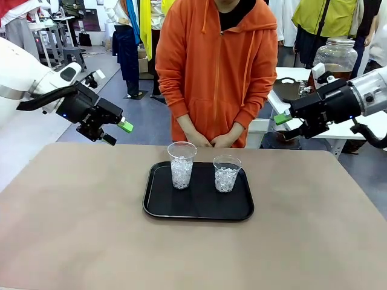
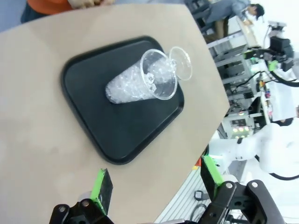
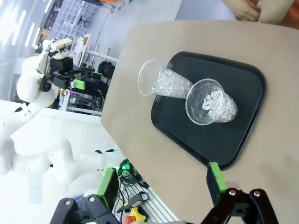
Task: Pour the drink into the iced cup.
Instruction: Pick up the iced cup indicated by the human and present it to them.
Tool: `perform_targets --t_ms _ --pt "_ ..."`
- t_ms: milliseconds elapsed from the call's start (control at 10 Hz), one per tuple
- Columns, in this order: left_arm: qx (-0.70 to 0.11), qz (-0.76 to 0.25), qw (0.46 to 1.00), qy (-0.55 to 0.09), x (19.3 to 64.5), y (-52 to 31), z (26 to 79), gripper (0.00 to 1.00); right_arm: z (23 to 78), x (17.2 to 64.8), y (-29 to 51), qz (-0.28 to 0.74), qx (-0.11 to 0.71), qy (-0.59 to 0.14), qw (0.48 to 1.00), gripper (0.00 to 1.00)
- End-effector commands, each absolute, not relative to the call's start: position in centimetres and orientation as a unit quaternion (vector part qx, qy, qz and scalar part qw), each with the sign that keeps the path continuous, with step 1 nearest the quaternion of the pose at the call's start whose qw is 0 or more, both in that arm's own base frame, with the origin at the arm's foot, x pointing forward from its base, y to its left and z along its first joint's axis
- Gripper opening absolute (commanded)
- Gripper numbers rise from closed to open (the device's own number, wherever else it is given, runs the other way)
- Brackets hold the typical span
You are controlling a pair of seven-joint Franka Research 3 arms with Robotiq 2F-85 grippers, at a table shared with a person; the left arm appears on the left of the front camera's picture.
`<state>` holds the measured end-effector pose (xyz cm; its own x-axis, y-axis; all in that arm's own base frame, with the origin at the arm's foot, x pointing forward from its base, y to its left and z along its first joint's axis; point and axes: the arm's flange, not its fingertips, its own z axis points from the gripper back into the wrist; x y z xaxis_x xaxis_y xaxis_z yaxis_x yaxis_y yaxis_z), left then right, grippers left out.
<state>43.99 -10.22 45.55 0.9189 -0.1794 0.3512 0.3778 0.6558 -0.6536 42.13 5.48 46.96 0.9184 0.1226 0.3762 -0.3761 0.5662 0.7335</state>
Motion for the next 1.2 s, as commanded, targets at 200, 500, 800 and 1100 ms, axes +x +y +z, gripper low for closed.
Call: perform_targets --t_ms 200,500,800,1100 --pt "-0.393 -0.154 0.897 -0.133 43.7 -10.0 45.9 1.0 47.4 42.0 5.4 0.134 0.449 -0.145 0.871 1.0" --pt "-0.482 -0.077 0.867 -0.101 45.2 -7.7 45.4 1.0 47.3 43.7 5.8 0.057 0.506 -0.074 0.857 1.0" --pt "-0.563 -0.028 0.821 -0.087 45.6 -4.4 43.3 1.0 46.0 44.9 3.4 0.004 0.578 -0.036 0.815 1.0" --pt "-0.625 -0.035 0.775 -0.085 47.0 -3.3 40.2 1.0 42.5 45.8 1.4 -0.03 0.632 -0.022 0.774 1.0"
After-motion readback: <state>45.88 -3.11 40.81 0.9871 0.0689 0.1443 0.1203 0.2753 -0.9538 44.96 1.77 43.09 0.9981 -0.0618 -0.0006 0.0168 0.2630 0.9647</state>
